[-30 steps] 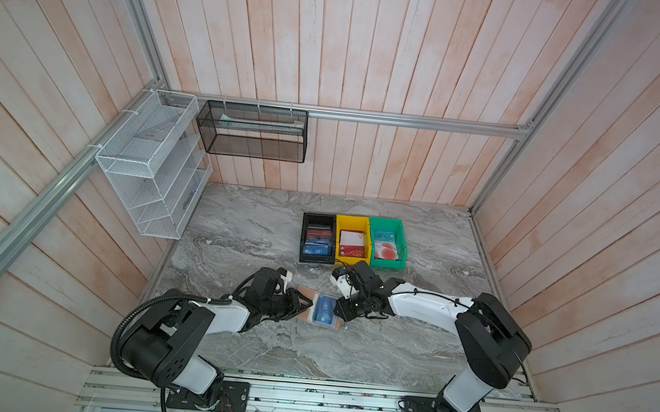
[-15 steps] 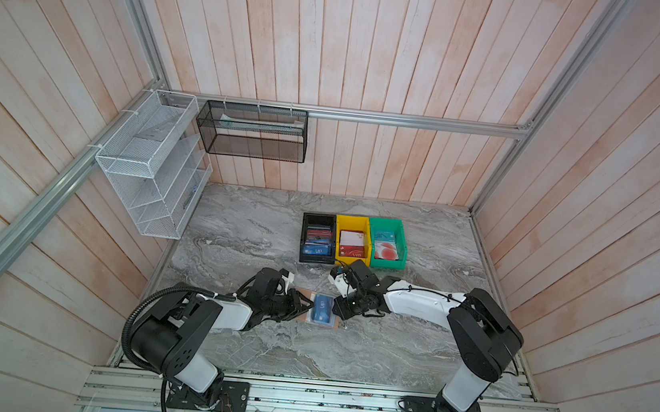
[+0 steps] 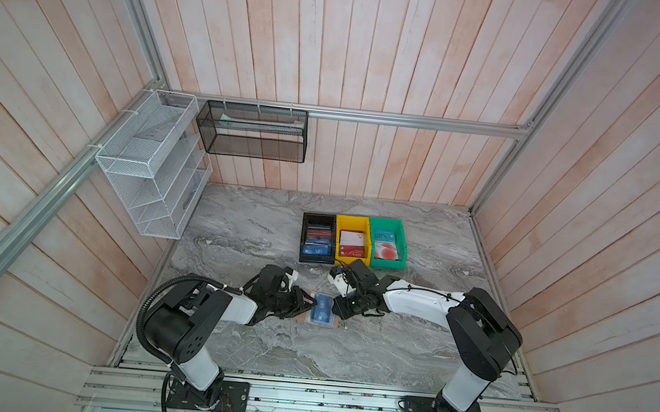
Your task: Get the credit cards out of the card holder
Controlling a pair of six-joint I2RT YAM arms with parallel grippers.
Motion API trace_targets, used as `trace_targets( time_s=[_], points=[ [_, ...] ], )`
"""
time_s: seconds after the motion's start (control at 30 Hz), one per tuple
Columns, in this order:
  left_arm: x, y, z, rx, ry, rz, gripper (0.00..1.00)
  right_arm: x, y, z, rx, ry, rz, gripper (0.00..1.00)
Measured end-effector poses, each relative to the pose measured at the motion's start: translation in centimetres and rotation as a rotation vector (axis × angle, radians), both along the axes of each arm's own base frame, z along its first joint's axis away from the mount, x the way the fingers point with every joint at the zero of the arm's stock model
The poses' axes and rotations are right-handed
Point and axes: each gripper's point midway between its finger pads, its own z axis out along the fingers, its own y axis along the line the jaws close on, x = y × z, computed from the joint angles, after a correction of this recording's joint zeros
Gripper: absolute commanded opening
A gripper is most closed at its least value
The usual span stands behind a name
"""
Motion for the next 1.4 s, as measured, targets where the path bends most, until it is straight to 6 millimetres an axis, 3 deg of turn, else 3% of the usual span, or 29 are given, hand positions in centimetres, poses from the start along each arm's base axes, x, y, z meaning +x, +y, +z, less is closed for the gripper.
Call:
trace_targets(
  time_s=[1.4],
  points=[
    [0.08, -0.01, -0.46, -0.003, 0.005, -0.002, 0.1, -0.01, -0.01, -0.09, -0.002, 0.002, 0.0, 0.2]
  ],
)
